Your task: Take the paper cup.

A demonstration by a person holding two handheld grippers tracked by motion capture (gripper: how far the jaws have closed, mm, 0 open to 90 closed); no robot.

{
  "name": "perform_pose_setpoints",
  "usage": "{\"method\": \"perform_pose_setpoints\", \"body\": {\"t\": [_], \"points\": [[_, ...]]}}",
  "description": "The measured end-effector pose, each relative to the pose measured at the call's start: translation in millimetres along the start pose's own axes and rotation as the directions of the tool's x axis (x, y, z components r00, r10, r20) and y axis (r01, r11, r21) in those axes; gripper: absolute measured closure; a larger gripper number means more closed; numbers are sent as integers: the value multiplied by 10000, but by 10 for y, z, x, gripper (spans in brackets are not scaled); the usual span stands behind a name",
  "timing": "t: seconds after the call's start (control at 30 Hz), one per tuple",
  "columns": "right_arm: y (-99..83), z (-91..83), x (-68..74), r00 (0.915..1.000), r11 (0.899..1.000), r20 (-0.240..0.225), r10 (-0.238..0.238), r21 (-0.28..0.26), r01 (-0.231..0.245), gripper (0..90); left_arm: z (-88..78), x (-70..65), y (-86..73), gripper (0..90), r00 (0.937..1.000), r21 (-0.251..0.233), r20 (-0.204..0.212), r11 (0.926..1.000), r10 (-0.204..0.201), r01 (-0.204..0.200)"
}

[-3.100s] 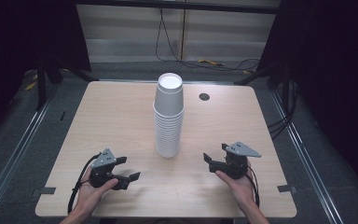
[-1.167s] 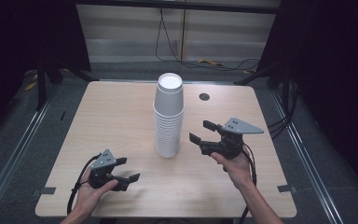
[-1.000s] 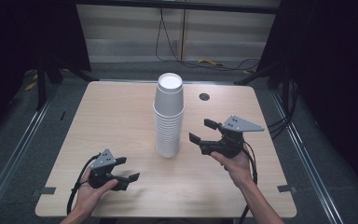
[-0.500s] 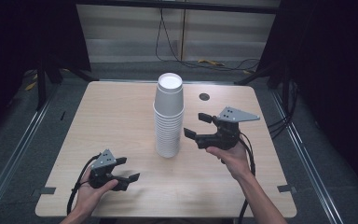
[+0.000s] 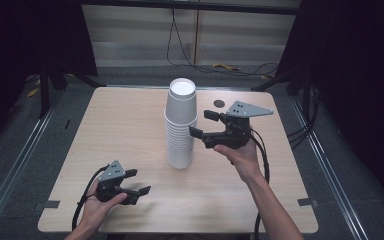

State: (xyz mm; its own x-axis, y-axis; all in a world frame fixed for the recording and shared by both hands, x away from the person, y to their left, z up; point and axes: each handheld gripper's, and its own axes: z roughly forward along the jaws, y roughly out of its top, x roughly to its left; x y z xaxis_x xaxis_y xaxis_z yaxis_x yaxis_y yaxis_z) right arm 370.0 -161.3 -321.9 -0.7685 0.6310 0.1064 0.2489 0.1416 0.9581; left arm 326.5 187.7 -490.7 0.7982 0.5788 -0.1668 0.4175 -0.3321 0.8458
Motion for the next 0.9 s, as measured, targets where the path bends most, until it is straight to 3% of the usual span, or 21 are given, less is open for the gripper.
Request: {"method": "perform_pose_setpoints", "body": {"t": [0.17,0.37,0.6,0.9], "points": [[89,10,-18,10000,10000,63,-74,-47,75,226,0,7,1,181,10000,-4,-12,10000,11,-11],[200,69,-22,9994,9999,-321,-159,-11,159,210,13,-3,3,181,10000,41,-13,10000,78,-78],[307,117,-55,9993,9997,-295,-239,96,242,204,11,-1,2,181,10000,58,-20,9999,92,-92],[459,272,-91,9984,9987,-439,-354,360,370,204,18,-7,1,182,9997,125,46,9997,232,-232]]}}
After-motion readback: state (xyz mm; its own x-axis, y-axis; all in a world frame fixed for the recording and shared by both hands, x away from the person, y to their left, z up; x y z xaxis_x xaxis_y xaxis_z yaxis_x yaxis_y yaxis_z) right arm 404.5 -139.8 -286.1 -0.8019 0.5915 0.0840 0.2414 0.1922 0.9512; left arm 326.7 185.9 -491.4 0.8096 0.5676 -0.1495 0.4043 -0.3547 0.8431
